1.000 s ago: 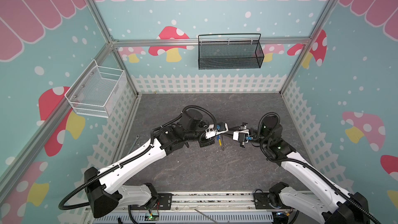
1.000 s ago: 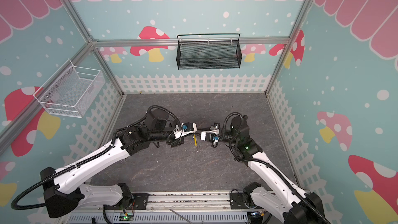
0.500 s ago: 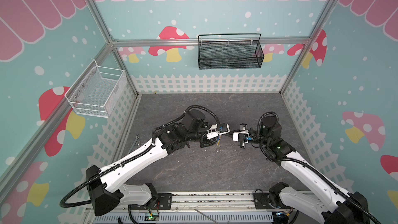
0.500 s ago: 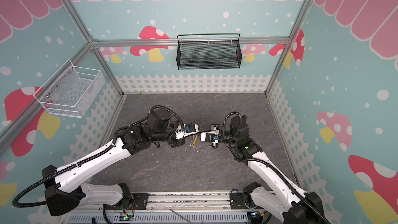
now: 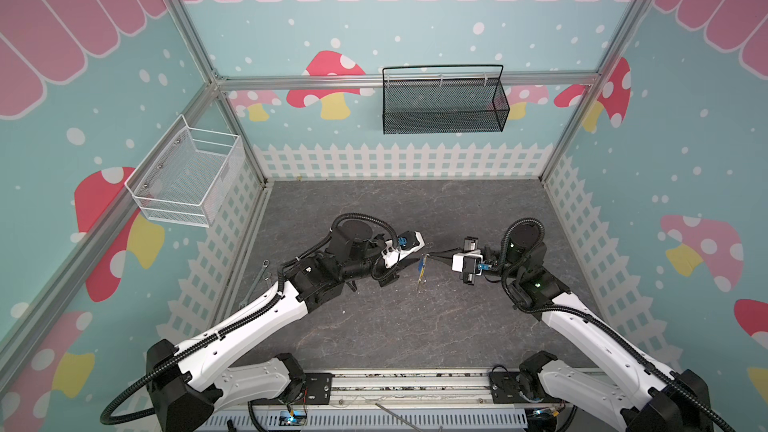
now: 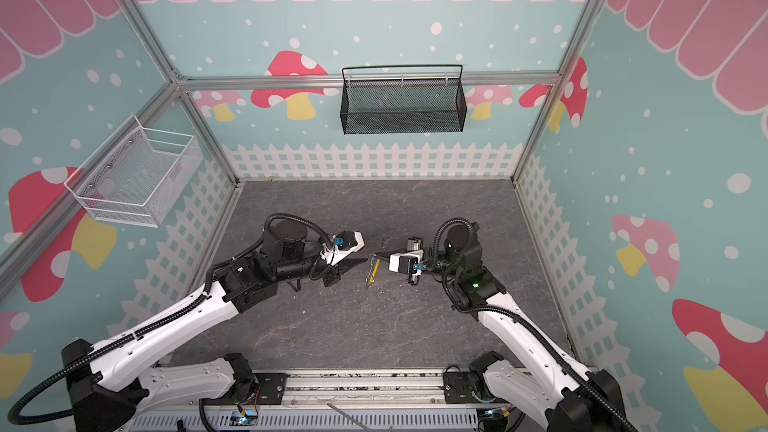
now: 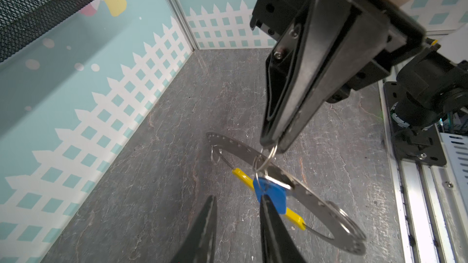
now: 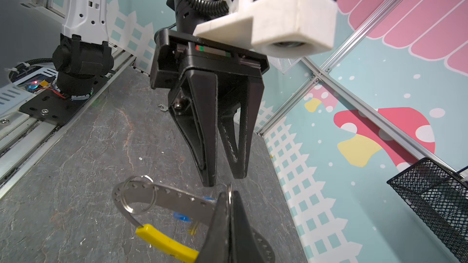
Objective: Put the keys on the keyring
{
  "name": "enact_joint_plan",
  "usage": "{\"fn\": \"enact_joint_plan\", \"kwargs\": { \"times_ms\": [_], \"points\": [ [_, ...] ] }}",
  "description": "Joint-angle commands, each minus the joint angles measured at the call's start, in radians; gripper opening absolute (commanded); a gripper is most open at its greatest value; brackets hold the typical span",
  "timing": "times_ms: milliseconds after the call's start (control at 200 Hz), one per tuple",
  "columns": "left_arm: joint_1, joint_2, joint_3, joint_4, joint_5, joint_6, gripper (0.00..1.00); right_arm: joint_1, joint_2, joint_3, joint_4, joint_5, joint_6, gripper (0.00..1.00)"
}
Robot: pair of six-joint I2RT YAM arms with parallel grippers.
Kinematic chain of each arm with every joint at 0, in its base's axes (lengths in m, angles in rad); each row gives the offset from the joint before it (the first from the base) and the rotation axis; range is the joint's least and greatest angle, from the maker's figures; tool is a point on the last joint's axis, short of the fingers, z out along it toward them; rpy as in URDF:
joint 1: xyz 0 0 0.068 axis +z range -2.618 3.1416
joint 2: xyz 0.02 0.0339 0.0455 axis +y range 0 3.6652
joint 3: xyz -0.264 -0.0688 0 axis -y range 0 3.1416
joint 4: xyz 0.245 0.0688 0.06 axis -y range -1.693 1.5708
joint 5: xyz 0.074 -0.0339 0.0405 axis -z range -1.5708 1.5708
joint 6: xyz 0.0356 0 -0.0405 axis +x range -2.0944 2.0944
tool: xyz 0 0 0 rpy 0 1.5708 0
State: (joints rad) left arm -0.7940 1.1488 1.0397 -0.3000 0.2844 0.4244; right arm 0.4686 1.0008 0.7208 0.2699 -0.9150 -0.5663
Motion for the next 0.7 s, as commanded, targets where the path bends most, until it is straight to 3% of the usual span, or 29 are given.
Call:
{"fn": "enact_joint_plan", "kwargs": {
  "times_ms": [0, 495, 695],
  "points": [
    [0.004, -0.002, -0.017, 0.084, 0.062, -0.070, 0.29, -0.008, -0.008, -0.011, 0.043, -0.031, 0.019, 0.00],
    [0.009, 0.014, -0.032, 0.106, 0.124, -0.130, 0.28, -0.007, -0.014, -0.015, 0.049, -0.008, 0.005, 0.00],
    [0.014, 0.033, -0.029, 0.112, 0.132, -0.147, 0.19, -0.007, -0.017, -0.018, 0.049, -0.008, -0.001, 0.00]
  ]
}}
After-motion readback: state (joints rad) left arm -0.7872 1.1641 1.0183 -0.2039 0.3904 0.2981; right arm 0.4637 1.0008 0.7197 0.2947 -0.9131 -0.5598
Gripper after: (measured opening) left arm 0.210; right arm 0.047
